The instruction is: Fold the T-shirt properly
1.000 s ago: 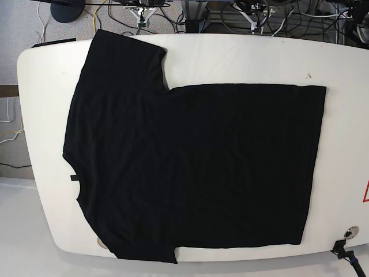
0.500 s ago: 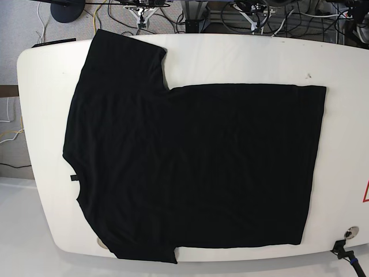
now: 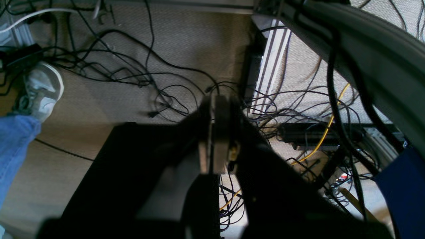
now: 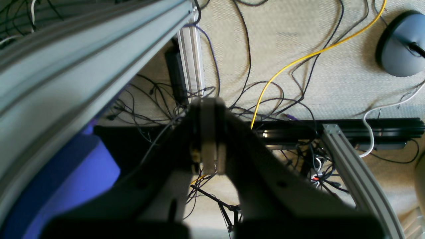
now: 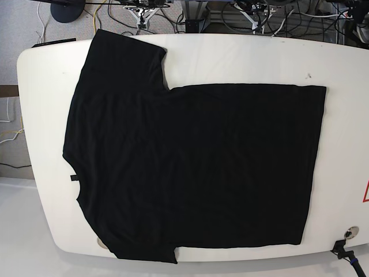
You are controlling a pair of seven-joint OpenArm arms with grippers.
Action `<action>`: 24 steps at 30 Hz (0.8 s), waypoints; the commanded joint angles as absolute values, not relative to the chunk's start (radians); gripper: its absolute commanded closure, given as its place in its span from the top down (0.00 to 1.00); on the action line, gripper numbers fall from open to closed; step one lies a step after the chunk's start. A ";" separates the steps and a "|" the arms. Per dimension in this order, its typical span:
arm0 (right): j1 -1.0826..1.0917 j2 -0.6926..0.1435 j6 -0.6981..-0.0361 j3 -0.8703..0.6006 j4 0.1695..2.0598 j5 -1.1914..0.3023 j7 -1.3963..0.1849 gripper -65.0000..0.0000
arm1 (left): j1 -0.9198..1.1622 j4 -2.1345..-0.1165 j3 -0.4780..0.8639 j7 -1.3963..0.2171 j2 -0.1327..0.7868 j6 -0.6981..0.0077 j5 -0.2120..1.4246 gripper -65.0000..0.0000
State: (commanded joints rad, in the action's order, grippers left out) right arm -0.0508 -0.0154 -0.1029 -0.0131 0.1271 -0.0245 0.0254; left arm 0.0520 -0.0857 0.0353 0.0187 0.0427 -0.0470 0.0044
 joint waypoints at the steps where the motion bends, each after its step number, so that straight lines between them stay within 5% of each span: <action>1: -0.055 -0.014 -0.103 -0.014 0.125 -0.028 0.024 0.00 | 0.054 -0.087 0.034 0.019 0.045 -0.046 0.002 0.00; 24: -0.137 -0.023 -0.117 -0.014 0.152 -0.055 0.029 0.00 | 0.180 -0.183 0.033 0.070 0.088 -0.040 0.010 0.00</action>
State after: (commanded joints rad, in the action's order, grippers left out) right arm -0.1366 -0.0234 -0.1166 -0.0143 0.1524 -0.0555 0.0285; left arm 0.1802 -0.1831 0.0333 0.0703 0.0878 -0.0398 0.0100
